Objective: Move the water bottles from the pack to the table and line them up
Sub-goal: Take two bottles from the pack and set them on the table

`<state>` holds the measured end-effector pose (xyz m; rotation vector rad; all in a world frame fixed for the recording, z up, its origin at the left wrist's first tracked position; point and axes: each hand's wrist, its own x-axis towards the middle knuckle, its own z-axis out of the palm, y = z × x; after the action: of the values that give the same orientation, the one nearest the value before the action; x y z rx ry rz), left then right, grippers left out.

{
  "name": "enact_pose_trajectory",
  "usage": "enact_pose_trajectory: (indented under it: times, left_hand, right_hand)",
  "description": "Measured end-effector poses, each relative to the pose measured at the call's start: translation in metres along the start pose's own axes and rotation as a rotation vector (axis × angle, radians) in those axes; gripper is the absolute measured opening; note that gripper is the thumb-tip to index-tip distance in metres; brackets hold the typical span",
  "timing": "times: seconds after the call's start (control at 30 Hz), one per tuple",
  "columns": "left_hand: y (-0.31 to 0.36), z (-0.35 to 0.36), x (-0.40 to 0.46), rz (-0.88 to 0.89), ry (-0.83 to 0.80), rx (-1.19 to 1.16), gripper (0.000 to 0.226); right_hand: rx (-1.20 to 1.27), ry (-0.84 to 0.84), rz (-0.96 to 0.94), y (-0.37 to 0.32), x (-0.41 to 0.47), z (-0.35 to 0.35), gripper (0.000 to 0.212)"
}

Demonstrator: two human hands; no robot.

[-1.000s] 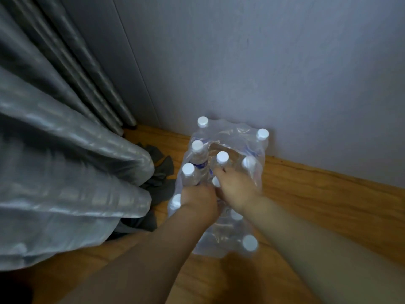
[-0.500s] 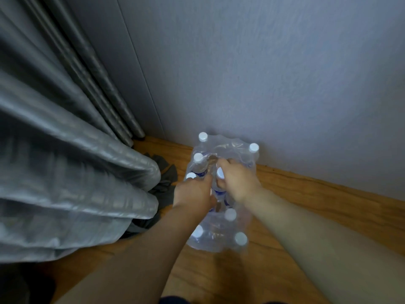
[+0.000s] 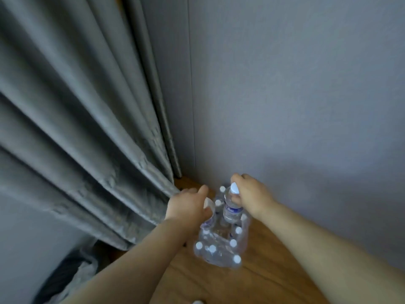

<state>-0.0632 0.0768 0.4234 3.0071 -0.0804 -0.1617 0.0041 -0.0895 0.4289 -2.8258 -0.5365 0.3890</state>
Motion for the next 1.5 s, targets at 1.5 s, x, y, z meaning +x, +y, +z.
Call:
enact_pose_trajectory:
  times: [1.5]
  left_hand:
    - [0.037,-0.210,-1.158,-1.815,0.539,-0.153,0.016]
  right_hand:
    - [0.027,-0.554,-1.668,-0.719,-0.820,0.066,0.022]
